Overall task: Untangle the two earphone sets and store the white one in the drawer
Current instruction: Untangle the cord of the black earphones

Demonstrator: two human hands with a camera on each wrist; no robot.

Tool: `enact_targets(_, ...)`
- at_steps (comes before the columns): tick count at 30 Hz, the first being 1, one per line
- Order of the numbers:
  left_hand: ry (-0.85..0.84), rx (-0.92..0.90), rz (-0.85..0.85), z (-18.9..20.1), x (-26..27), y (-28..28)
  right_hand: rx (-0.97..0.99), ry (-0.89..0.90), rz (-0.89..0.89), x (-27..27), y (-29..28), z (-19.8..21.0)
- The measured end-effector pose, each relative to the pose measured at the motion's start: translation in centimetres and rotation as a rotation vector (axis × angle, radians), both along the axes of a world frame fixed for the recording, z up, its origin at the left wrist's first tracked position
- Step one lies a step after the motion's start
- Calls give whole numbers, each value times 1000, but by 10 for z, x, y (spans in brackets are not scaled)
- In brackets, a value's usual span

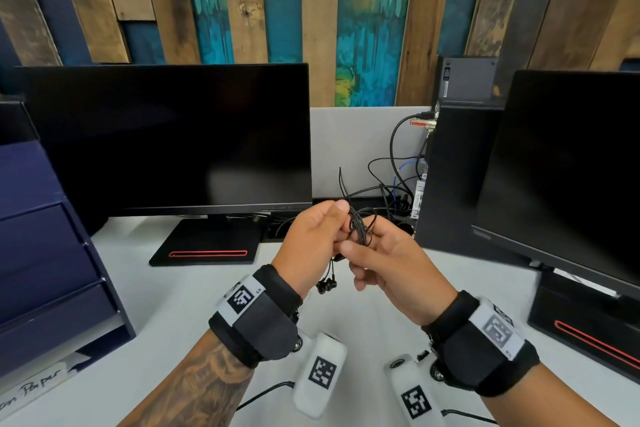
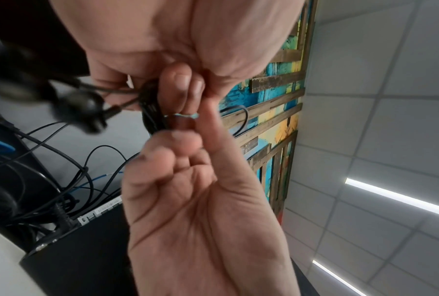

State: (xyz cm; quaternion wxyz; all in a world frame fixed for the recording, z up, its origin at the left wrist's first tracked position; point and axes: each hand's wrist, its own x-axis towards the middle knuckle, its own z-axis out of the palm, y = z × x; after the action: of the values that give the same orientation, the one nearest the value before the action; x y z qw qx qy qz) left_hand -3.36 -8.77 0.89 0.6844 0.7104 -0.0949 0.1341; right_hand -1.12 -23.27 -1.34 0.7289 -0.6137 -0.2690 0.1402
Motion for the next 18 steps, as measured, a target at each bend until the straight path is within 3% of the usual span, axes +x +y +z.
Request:
enact_targets(10, -126, -28, 252, -3, 10, 12, 10, -134, -352, 0, 2, -6)
enact_targets(14, -134, -83, 360, 6, 12, 38, -434, -470, -401, 9, -18, -15)
enact_targets(18, -108, -82, 372, 1, 11, 47, -662, -704, -497, 12, -30, -15)
